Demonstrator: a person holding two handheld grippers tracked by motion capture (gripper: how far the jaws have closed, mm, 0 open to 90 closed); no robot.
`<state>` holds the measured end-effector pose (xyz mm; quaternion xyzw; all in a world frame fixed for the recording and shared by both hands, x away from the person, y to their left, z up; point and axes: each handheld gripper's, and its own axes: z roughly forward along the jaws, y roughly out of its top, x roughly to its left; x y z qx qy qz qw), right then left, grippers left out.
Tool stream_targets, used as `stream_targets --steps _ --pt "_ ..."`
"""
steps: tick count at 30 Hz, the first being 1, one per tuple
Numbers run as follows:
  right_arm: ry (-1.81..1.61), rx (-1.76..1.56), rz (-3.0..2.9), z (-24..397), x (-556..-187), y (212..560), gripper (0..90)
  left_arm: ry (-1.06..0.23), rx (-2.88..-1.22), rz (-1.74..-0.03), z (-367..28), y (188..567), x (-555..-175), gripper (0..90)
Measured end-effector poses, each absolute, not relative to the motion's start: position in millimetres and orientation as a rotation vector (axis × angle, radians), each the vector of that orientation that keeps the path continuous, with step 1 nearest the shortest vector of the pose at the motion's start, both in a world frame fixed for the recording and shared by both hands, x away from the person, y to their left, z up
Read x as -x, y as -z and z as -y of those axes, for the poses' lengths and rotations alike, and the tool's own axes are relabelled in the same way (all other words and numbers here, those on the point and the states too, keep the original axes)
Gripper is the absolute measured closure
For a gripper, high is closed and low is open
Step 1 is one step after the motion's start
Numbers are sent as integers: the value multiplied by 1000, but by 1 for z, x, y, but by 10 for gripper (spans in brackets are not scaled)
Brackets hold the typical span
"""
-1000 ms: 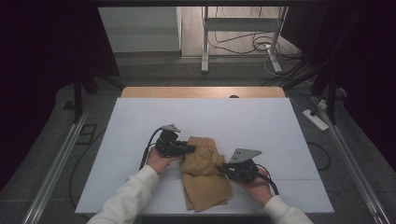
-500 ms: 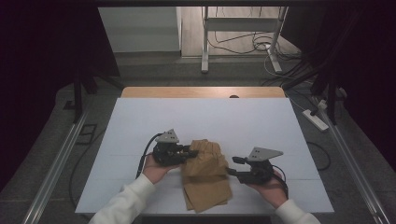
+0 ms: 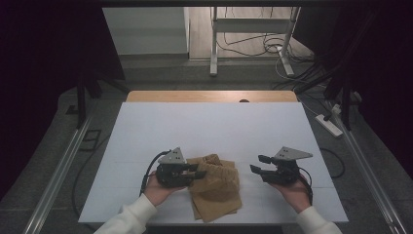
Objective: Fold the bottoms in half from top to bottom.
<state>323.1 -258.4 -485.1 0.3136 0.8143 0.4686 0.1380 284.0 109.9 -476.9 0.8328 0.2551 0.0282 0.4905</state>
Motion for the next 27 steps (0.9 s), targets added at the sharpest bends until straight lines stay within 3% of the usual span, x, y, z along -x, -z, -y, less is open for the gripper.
stream_targets --steps 8,15,20,27 --pt "-1343 -908 -2407 240 -336 488 434 -21 -2035 -541 -105 477 -267 612" --pt "-1328 -891 -2430 232 -339 490 434 25 -2056 -481 -110 477 -253 413" --pt "-1328 -878 -2448 225 -340 490 434 6 -2034 -503 -128 475 -250 389" --pt "-1306 -829 -2508 210 -336 494 431 -65 -2027 -670 -142 485 -265 368"
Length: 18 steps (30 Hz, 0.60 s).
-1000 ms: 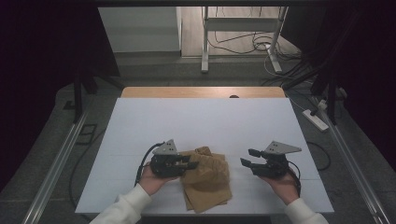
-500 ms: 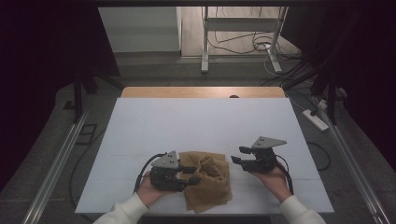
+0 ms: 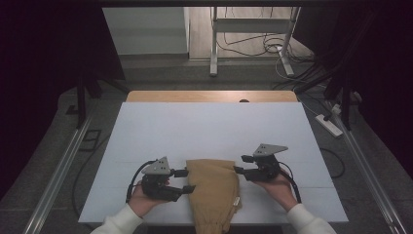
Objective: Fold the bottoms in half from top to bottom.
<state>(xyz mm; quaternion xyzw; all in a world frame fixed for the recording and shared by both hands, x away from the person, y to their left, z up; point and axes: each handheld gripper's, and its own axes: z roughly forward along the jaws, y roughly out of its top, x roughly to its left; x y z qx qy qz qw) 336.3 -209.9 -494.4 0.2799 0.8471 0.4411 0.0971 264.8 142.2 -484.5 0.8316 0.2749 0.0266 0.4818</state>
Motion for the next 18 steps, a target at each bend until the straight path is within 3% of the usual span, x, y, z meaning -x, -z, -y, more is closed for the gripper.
stream_targets --steps 18 --pt "-1302 -750 -2595 197 -326 496 410 -120 -2033 -780 -141 493 -288 367"
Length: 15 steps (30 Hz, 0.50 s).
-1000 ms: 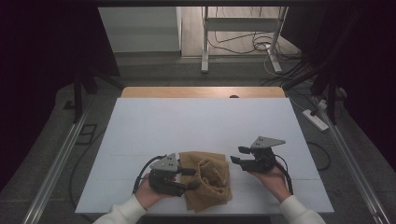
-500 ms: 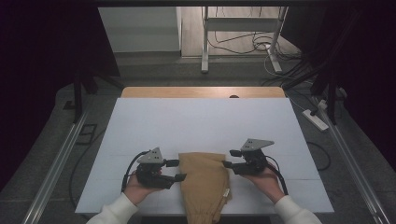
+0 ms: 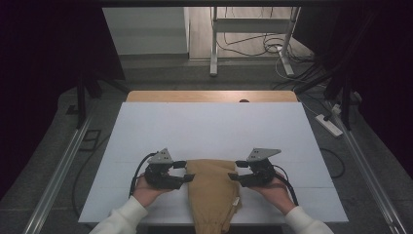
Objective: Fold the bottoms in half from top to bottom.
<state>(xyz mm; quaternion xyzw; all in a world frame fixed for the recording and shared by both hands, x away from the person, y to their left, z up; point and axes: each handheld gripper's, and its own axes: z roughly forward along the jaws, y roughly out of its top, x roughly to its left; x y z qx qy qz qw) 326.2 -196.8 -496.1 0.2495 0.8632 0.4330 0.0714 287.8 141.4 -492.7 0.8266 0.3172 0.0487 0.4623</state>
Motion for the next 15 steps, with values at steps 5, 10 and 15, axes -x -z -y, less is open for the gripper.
stream_targets --steps 5,10,15 --pt "-1306 -732 -2616 193 -325 497 400 -134 -2035 -799 -143 495 -289 362" --pt "-1295 -687 -2651 183 -322 499 393 -141 -2031 -809 -145 496 -289 359" --pt "-1217 -659 -2682 168 -330 506 388 -148 -2027 -815 -147 495 -289 359"
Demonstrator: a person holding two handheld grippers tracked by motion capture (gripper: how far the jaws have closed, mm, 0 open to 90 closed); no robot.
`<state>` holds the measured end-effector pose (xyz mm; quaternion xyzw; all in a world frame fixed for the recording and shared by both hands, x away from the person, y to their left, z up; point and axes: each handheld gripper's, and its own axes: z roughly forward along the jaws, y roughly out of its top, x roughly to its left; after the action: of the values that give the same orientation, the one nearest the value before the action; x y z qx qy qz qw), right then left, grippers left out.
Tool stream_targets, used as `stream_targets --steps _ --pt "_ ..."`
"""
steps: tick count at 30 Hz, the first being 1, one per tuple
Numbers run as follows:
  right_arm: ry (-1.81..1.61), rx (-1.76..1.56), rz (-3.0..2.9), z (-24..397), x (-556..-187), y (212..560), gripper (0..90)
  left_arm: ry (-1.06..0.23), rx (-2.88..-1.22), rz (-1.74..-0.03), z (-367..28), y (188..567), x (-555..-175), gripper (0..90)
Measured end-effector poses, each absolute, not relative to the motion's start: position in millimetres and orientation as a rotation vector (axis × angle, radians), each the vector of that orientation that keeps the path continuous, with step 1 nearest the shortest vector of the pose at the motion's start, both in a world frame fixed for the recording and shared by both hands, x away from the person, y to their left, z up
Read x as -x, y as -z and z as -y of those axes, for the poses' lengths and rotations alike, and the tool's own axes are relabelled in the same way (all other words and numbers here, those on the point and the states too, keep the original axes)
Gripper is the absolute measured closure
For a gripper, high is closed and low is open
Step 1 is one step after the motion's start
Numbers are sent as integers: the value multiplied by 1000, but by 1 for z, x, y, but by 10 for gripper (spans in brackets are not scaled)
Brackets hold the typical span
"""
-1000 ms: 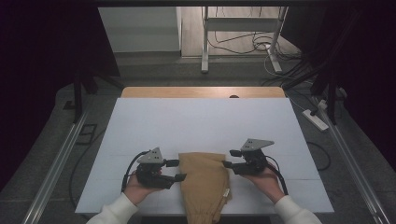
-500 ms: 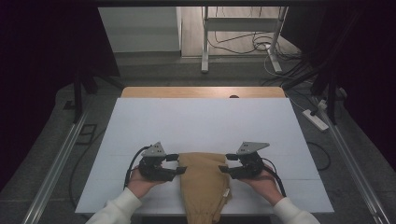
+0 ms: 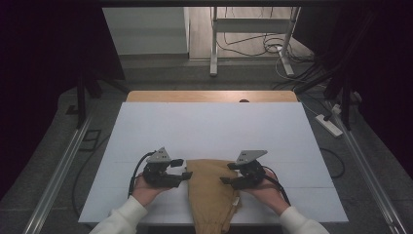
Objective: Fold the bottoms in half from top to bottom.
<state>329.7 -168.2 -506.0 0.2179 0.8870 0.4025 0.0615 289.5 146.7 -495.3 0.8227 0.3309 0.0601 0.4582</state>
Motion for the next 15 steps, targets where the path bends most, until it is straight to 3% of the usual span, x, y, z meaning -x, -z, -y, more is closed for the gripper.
stream_targets --steps 4,8,9,15 --pt "-1180 -664 -2762 157 -336 514 433 -150 -2024 -815 -148 495 -289 359" --pt "-1119 -598 -2757 153 -332 513 744 -152 -2021 -816 -149 495 -288 359" --pt "-1134 -595 -2761 154 -332 512 781 -152 -2021 -816 -149 495 -288 359" --pt "-1172 -541 -2727 154 -331 498 822 -153 -2014 -817 -150 495 -287 359"
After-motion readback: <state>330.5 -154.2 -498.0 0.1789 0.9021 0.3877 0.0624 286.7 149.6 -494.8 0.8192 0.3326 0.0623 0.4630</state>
